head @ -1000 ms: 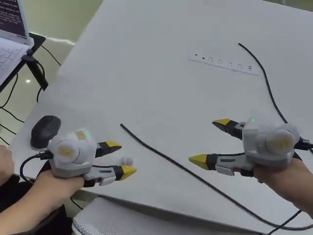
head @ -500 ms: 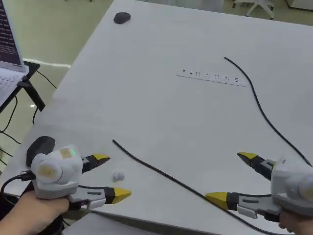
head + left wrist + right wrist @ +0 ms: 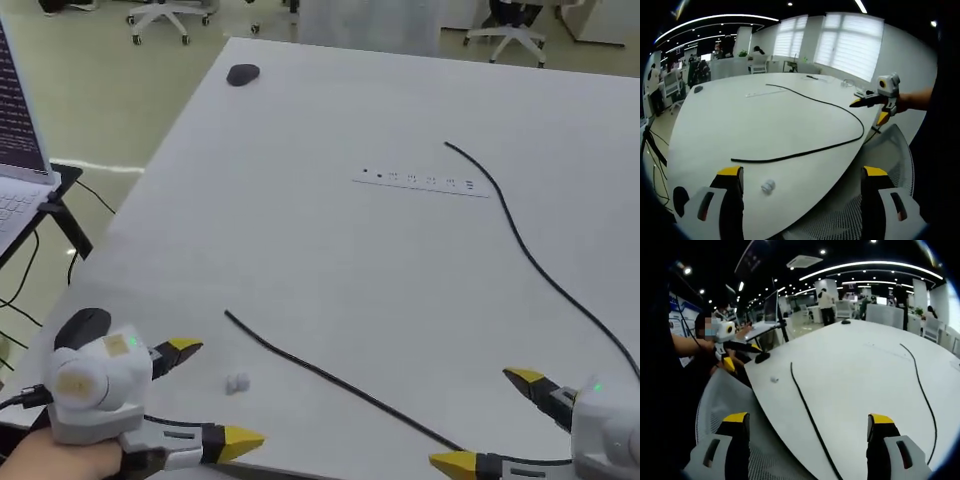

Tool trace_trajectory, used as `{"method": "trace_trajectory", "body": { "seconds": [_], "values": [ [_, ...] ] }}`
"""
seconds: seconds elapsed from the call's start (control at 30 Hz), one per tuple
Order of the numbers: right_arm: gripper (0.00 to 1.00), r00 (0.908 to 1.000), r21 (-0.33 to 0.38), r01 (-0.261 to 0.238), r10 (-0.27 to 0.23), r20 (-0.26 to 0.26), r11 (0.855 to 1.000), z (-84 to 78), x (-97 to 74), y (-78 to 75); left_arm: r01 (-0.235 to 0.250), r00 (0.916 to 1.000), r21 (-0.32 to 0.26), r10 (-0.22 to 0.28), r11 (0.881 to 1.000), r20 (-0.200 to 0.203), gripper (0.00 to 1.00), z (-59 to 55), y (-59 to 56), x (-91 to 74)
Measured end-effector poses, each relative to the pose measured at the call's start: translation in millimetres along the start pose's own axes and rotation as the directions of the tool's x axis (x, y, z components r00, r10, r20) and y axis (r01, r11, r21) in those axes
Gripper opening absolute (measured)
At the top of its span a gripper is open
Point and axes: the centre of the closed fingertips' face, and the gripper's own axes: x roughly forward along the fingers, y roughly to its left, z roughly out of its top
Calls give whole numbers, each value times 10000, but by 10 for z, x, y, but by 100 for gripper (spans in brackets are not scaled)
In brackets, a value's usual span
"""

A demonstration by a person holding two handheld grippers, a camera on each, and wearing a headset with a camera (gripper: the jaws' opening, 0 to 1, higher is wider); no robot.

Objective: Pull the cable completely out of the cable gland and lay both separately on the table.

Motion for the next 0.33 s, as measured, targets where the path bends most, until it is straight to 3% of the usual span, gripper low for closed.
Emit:
{"method": "trace_trajectory", "body": {
  "seconds": [0.33],
  "values": [
    [99,9999,-38,-42,43,123,10000,46,44,19,-163,9994,31,164,9999,-319,99,-16,51,5]
  ]
}}
